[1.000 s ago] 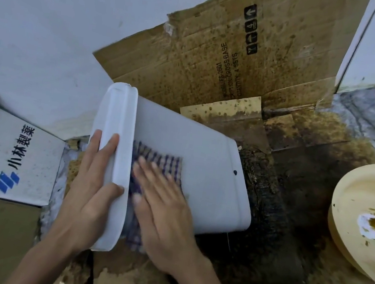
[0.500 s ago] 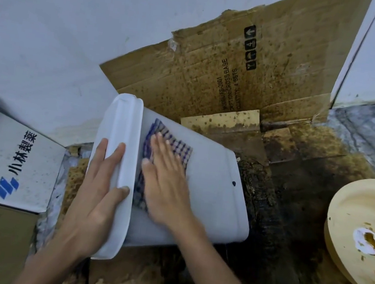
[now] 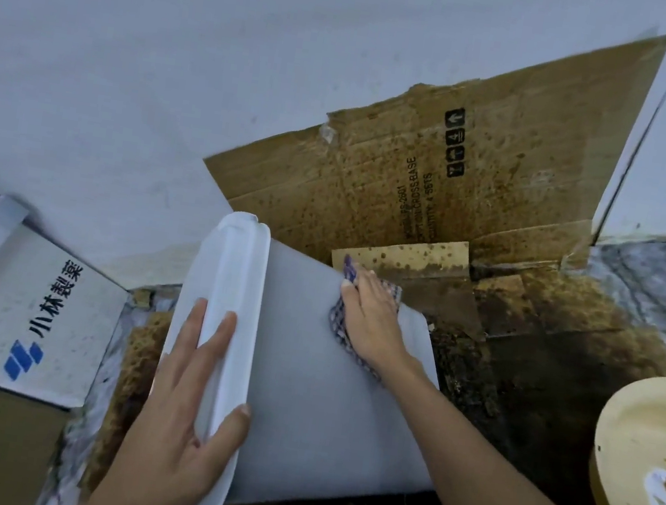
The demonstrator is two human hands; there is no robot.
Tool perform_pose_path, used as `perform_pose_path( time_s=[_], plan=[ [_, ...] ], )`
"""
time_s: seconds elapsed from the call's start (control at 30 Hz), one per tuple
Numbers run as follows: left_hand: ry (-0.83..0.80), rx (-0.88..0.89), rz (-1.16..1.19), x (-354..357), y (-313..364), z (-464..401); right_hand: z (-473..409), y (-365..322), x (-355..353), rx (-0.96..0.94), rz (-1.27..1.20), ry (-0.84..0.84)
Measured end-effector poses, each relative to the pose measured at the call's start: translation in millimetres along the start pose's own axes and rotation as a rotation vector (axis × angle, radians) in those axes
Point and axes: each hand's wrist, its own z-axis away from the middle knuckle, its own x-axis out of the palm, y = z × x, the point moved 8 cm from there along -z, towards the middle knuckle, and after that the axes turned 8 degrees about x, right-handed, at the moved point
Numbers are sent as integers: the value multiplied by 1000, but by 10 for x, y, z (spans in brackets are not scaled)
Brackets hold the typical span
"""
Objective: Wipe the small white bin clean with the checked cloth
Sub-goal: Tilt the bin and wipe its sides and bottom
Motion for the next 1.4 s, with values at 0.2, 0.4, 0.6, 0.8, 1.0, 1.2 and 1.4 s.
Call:
perform_pose_path(
  time_s=[0.2,0.4,0.6,0.8,1.0,1.2,1.4],
  plan=[
    [23,137,-15,-10,196,151,158,-607,-271,-200,-105,150],
    [186,93,175,-232,243,-53,696,-494,-664,-293,-185,235],
    [72,-107,187,-293,357,-626,1248,-447,-710,-373,-136,313],
    [-97,-260,175,-368,435,-926,1536,-432,-753,-376,-65,408],
    [-124,-350,182,-373,328,-1047,1707,-496,-711,-370,-61,452],
    [-14,-252,256,-514,391,-880,1909,-561,-751,-347,-40,487],
    [140,-54,233,-731,723,-873,1842,-719,-1045,-343,-169,534]
  ],
)
